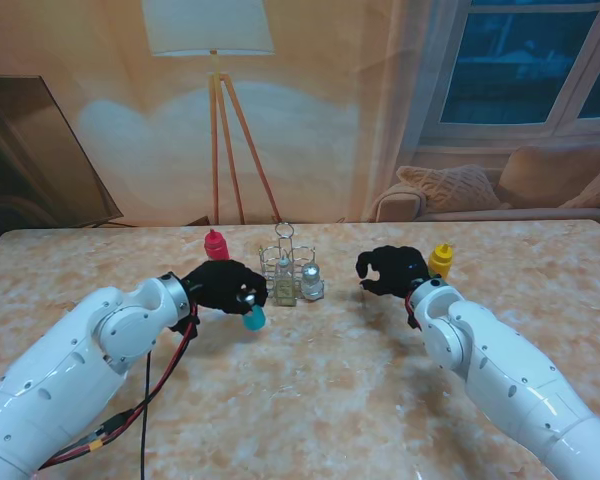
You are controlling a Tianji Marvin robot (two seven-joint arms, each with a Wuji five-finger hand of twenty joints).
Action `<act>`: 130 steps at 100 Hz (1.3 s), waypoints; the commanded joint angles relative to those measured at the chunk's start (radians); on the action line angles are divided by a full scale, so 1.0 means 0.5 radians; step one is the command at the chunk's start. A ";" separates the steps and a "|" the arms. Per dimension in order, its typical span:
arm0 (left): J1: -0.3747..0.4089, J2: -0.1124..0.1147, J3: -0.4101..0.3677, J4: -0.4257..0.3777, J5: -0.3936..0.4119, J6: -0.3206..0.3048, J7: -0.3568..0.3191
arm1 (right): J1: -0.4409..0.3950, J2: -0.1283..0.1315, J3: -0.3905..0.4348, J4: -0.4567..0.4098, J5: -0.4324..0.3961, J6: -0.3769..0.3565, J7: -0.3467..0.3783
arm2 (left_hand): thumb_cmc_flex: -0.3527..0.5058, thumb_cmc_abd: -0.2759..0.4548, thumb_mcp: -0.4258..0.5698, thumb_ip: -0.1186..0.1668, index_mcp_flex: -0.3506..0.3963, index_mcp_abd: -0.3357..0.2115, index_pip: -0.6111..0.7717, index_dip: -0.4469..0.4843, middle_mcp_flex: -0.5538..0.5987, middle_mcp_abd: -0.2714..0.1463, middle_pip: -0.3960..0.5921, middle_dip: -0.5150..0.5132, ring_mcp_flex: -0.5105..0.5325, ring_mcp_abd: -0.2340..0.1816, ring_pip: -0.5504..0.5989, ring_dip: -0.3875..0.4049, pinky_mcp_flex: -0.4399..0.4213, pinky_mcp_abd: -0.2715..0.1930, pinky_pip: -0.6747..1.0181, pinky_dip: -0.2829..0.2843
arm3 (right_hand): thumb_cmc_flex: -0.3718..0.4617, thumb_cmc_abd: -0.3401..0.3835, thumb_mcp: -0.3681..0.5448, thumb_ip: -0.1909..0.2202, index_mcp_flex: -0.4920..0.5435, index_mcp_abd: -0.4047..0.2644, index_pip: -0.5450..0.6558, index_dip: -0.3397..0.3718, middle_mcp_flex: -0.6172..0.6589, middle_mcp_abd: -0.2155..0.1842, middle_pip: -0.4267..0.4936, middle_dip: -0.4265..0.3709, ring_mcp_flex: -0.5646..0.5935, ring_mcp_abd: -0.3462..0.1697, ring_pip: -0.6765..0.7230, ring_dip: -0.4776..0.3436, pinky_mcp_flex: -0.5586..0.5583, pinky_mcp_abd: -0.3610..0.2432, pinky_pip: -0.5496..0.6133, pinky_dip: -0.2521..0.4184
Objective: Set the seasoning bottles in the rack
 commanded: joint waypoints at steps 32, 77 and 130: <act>-0.097 -0.024 0.082 0.022 0.020 0.032 0.005 | -0.030 -0.001 0.007 -0.016 -0.013 -0.011 0.020 | 0.183 0.120 0.111 0.041 0.092 0.109 0.141 0.070 0.205 -0.028 0.178 0.123 0.017 -0.150 0.083 0.022 -0.029 -0.047 0.031 0.065 | 0.025 -0.009 0.032 0.047 0.037 -0.020 0.032 0.016 0.058 -0.031 -0.006 -0.002 0.000 -0.002 -0.008 -0.017 0.002 0.000 0.011 0.001; -0.203 -0.048 0.159 0.105 0.063 0.081 0.107 | -0.040 0.002 0.020 -0.023 -0.020 -0.010 0.019 | 0.184 0.117 0.111 0.038 0.091 0.107 0.140 0.053 0.197 -0.035 0.169 0.123 -0.002 -0.141 0.080 0.031 -0.048 -0.044 0.022 0.065 | 0.026 -0.011 0.034 0.047 0.040 -0.020 0.033 0.016 0.060 -0.030 -0.005 -0.001 0.000 -0.003 -0.007 -0.016 0.004 0.002 0.012 0.002; -0.337 -0.087 0.305 0.294 0.115 0.161 0.297 | -0.033 0.001 0.013 -0.018 -0.016 -0.007 0.024 | 0.181 0.129 0.108 0.037 0.070 0.106 0.157 0.041 0.173 -0.046 0.167 0.135 -0.022 -0.144 0.075 0.040 -0.073 -0.052 0.010 0.065 | 0.024 -0.012 0.035 0.046 0.045 -0.021 0.035 0.017 0.066 -0.033 -0.003 -0.001 0.004 -0.003 -0.004 -0.015 0.007 0.003 0.014 0.003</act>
